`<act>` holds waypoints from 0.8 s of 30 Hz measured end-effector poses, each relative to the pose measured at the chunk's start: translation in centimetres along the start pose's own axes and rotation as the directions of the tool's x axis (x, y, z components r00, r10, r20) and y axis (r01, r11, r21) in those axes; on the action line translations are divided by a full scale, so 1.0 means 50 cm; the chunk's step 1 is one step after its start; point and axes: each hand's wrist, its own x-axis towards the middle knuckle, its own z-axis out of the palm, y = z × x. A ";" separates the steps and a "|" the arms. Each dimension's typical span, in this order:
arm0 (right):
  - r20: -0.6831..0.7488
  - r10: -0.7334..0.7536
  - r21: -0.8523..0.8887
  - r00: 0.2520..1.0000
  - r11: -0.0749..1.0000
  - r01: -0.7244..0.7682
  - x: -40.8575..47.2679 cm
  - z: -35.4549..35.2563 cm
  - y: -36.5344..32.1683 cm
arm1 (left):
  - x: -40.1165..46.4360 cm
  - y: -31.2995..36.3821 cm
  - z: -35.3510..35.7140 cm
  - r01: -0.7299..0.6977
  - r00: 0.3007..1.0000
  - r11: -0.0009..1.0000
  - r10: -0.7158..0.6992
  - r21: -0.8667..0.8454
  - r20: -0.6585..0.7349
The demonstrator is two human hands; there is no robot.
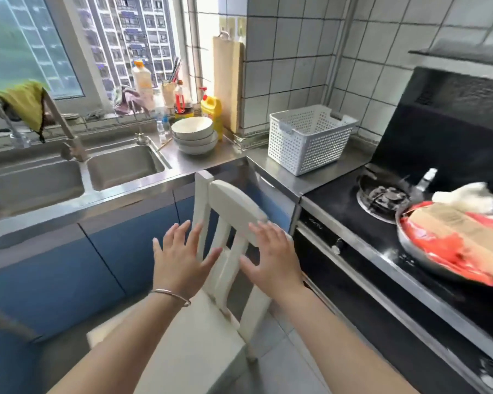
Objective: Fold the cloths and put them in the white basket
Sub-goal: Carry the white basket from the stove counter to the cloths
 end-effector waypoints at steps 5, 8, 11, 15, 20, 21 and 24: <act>-0.021 0.100 -0.031 0.995 0.994 -0.100 0.021 -0.082 0.153 | 0.093 0.165 0.037 -0.122 0.992 0.992 0.122 0.018 -0.040; -0.020 0.136 -0.047 0.991 0.990 -0.137 0.062 -0.107 0.234 | 0.160 0.233 0.063 -0.170 0.984 0.984 0.172 0.054 -0.037; -0.029 0.178 -0.061 0.984 0.982 -0.179 0.137 -0.125 0.320 | 0.266 0.301 0.089 -0.209 0.976 0.975 0.213 0.072 -0.049; -0.034 0.213 -0.105 0.976 0.971 -0.216 0.256 -0.147 0.415 | 0.412 0.379 0.122 -0.250 0.965 0.968 0.251 0.031 -0.075; -0.035 0.242 -0.103 0.970 0.964 -0.244 0.406 -0.196 0.503 | 0.583 0.470 0.141 -0.304 0.952 0.952 0.304 -0.014 -0.027; -0.046 0.244 -0.106 0.969 0.963 -0.247 0.433 -0.204 0.520 | 0.611 0.484 0.143 -0.308 0.951 0.951 0.307 -0.008 -0.034; -0.069 0.260 -0.109 0.963 0.958 -0.266 0.522 -0.226 0.577 | 0.701 0.519 0.154 -0.319 0.947 0.947 0.320 0.024 -0.031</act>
